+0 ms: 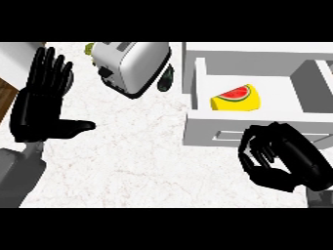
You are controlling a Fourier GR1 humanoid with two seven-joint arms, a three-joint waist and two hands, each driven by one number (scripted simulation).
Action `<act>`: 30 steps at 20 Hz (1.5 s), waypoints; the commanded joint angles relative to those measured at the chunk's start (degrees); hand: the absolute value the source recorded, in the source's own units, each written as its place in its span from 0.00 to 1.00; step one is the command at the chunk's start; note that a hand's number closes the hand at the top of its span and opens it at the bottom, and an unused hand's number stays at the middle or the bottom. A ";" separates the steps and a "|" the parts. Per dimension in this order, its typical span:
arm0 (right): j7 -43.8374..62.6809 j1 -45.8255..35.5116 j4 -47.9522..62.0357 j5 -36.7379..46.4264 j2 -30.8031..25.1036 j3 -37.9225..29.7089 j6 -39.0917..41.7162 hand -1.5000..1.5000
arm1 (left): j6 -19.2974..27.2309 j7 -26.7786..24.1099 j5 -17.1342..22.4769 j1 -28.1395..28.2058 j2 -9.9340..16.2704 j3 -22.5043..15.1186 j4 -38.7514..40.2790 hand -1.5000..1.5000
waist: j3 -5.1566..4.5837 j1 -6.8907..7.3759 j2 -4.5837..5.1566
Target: Pick up the cup, place it into the drawer and close the drawer
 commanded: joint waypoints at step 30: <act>-25.75 -44.70 85.87 16.32 4.98 -11.09 -17.30 0.00 | -20.46 -0.44 -1.54 15.02 0.62 14.34 -0.94 0.00 | 0.13 1.71 1.35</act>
